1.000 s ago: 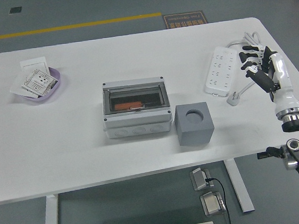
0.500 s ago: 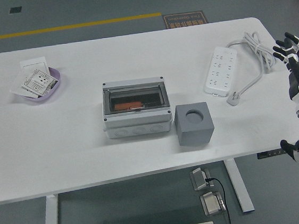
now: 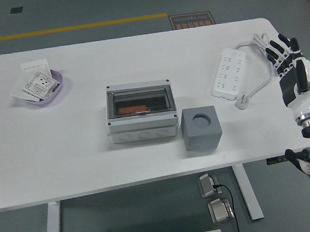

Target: Pick up the cylinder from the cube,place it in the box,flap close box

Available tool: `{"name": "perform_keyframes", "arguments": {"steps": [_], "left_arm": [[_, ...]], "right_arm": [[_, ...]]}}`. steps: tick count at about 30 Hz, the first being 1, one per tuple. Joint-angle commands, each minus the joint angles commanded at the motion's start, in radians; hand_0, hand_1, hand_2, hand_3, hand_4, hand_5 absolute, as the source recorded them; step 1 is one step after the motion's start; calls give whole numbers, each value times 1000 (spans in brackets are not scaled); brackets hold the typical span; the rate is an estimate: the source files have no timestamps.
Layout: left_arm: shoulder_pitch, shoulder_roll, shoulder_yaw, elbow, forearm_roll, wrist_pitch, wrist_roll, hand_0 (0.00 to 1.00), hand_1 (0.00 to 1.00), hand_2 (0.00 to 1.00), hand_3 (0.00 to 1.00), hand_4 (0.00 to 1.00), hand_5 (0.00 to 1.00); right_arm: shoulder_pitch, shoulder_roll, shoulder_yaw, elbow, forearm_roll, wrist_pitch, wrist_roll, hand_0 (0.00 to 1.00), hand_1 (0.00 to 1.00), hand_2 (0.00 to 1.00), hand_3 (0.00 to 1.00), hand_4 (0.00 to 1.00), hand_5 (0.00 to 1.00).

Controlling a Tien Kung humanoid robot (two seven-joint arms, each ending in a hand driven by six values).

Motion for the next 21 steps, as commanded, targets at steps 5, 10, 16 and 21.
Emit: {"name": "perform_keyframes", "arguments": {"steps": [5,10,16,21], "left_arm": [[5,-4,2,0,-6,1,0,639,681,621,617,706,435],[7,-7,6,0,-13,2,0,640,681,622,618,706,435],[7,-10,8,0,-17,1,1,640,682,621,618,706,437],[8,-9,8,0,-17,2,0,640,682,621,618,706,437]], "right_arm": [[-5,-4,-21,30,-1,46,-35,998,948,957,982,998,998],[-11,-7,-28,48,-22,60,-55,998,998,998,998,998,998],[-13,-8,-22,58,-49,63,-74,998,998,998,998,998,998],[-13,-8,-15,66,-85,32,-87,998,998,998,998,998,998]]}}
